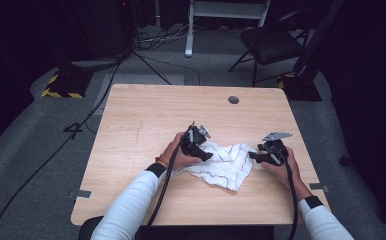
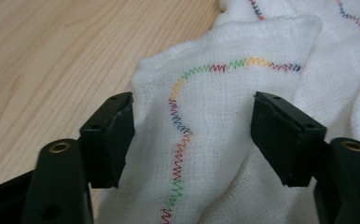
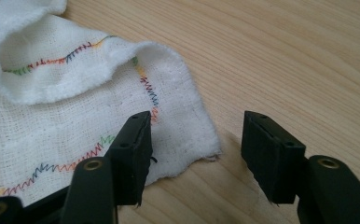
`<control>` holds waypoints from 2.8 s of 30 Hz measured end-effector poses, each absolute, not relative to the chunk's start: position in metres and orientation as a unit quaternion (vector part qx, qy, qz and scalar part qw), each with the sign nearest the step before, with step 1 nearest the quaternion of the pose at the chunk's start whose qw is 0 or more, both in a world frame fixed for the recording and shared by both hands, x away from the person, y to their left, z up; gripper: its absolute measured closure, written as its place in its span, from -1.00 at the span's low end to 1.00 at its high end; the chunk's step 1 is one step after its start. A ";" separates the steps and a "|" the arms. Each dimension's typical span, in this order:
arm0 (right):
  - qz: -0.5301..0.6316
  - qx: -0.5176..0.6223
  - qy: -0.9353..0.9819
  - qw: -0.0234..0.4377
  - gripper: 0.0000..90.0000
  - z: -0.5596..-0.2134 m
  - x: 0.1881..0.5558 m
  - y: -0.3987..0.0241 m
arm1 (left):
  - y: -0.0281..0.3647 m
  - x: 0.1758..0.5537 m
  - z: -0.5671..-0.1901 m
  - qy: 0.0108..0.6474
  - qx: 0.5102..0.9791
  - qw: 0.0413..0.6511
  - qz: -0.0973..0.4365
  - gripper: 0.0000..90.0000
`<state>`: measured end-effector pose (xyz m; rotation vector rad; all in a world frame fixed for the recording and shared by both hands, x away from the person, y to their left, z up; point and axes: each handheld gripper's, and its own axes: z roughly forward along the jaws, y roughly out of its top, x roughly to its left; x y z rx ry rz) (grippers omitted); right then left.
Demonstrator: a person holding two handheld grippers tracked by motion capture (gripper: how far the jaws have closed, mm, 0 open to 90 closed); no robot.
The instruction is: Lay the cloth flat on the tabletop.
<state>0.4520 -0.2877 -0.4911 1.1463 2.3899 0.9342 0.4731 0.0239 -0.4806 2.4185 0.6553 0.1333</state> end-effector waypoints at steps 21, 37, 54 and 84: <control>0.373 0.338 0.835 0.225 0.94 -0.449 0.433 -0.289 | 0.060 0.461 -0.437 0.240 0.886 0.385 0.099 0.67; 0.402 0.299 0.828 0.251 0.94 -0.412 0.420 -0.276 | 0.061 0.469 -0.436 0.260 0.880 0.381 0.110 0.09; 0.377 0.300 0.842 0.242 0.93 -0.431 0.429 -0.276 | 0.012 0.511 -0.475 0.257 0.916 0.304 0.042 0.28; 0.432 0.298 0.801 0.287 0.95 -0.390 0.417 -0.280 | 0.089 0.472 -0.405 0.242 0.861 0.418 0.159 0.94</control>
